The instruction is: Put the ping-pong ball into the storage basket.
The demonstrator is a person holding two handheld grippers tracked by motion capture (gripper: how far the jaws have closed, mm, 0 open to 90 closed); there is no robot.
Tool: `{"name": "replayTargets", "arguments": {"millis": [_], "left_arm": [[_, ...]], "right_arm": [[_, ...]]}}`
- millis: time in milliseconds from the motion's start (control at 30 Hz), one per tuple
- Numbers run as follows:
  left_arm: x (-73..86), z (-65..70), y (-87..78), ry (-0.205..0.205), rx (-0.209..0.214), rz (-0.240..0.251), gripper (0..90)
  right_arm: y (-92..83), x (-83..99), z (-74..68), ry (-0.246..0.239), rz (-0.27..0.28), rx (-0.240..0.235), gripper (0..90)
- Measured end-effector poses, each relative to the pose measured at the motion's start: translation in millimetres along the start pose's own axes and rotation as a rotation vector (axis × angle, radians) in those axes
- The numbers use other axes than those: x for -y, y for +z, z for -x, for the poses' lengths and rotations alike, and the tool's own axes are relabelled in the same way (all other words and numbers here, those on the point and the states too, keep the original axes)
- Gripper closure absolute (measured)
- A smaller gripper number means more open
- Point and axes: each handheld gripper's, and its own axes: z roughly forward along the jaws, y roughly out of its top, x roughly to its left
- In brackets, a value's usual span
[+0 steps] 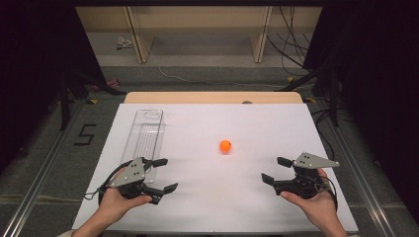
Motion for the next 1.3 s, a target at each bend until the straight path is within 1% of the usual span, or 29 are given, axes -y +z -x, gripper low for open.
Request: {"name": "replayTargets", "arguments": {"millis": [333, 533, 733, 1300], "left_arm": [[-0.1, 0.2, 0.1, 0.005, 0.005, 0.001, 17.5], [-0.2, 0.7, 0.3, 0.004, 0.009, -0.002, 17.5], [0.0, 0.9, 1.2, 0.003, 0.012, -0.001, 17.5], [-0.4, 1.0, 1.3, 0.008, 0.017, 0.000, 17.5]], "right_arm": [[3.5, -1.1, 1.0, -0.005, -0.006, 0.006, 16.1], [13.8, -3.1, 1.7, -0.021, -0.022, 0.004, 16.1], [19.5, -5.6, 2.0, -0.037, -0.017, 0.004, 16.1], [37.7, -16.0, 7.9, -0.044, -0.017, 0.009, 16.1]]}}
